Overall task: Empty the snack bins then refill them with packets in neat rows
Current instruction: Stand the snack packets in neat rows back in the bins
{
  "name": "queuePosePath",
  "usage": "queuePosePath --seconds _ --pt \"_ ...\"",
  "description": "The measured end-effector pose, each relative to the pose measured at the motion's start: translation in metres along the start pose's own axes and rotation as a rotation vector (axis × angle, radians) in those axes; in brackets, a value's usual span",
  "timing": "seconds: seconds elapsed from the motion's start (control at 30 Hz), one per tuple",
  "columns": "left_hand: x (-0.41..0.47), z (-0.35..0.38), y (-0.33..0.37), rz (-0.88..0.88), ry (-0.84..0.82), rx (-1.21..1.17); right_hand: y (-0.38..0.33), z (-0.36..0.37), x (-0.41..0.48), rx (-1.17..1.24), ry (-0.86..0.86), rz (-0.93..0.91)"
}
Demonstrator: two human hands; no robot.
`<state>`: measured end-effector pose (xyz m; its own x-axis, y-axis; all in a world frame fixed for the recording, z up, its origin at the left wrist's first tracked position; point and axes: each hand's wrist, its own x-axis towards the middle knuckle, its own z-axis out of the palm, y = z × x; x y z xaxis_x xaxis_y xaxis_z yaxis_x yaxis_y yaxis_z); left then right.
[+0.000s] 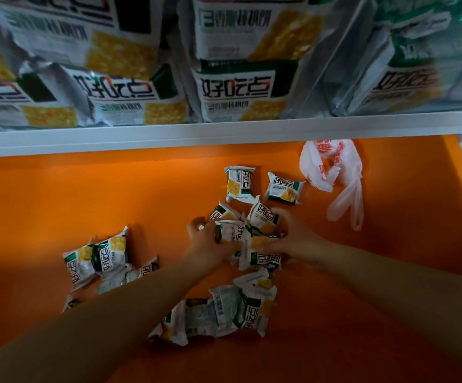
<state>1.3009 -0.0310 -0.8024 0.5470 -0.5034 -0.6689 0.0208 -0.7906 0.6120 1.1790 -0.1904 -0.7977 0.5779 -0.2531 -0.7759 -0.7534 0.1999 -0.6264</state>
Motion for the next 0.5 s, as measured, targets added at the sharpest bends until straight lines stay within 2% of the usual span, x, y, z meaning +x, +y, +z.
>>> queuePosePath --seconds 0.17,0.33,0.5 --pt "0.003 -0.001 -0.003 -0.029 -0.093 -0.153 0.001 0.001 0.001 0.06 -0.003 -0.012" --pt "0.0 -0.007 0.003 -0.025 -0.236 -0.419 0.006 0.006 0.0 0.08 -0.036 -0.085" --pt "-0.006 -0.013 0.01 0.045 -0.325 -0.362 0.004 0.003 -0.005 0.008 -0.02 -0.168"
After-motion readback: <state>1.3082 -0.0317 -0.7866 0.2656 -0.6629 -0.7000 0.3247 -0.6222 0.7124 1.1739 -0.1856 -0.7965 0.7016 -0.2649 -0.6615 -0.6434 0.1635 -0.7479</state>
